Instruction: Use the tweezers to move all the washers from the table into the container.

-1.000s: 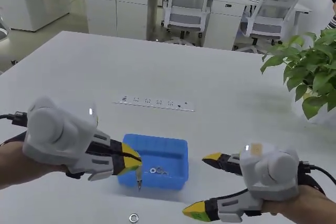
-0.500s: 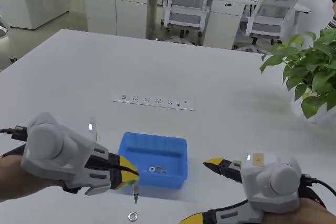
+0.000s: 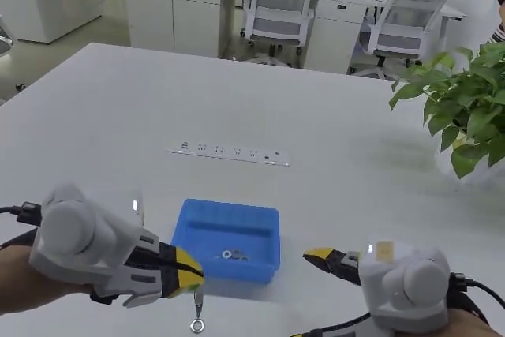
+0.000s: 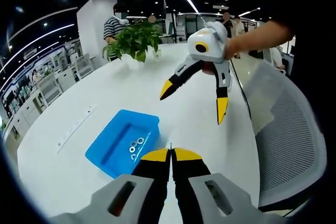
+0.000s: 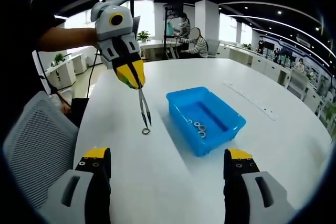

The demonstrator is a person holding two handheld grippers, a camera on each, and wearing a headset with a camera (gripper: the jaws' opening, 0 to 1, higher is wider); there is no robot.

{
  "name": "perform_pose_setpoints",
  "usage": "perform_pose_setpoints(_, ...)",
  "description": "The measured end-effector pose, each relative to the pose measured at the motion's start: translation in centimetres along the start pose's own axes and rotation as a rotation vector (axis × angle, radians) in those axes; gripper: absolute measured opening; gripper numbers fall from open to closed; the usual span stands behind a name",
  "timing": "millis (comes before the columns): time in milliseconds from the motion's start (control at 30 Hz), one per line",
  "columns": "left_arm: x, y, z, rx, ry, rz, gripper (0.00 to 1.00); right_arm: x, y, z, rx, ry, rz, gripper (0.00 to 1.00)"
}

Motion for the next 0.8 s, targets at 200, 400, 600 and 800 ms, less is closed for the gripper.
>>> perform_pose_setpoints(200, 0.3, -0.6, 0.2, 0.004, -0.007, -0.017, 0.05, 0.1, -0.1, -0.2, 0.005, 0.005, -0.003, 0.9)
perform_pose_setpoints(400, 0.4, -0.6, 0.2, 0.004, -0.002, -0.007, 0.05, 0.1, -0.3, -0.4, 0.004, 0.013, -0.003, 0.89)
perform_pose_setpoints(600, 0.4, -0.5, 0.2, 0.008, -0.006, -0.01, 0.05, 0.5, -0.2, -0.7, -0.018, 0.044, 0.003, 0.85)
perform_pose_setpoints(800, 0.4, -0.5, 0.1, 0.028, -0.023, -0.021, 0.05, 1.4, 0.1, -1.1, -0.052, 0.094, 0.006, 0.78)
Point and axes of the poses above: the centre of the closed fingertips' face, and the gripper's own axes: x roughly forward along the fingers, z roughly to its right, y roughly out of its top, the point moved 2 cm from there along -x, roughly backward along the fingers, and after that the axes turned 12 degrees about z, right-handed, at the moved point
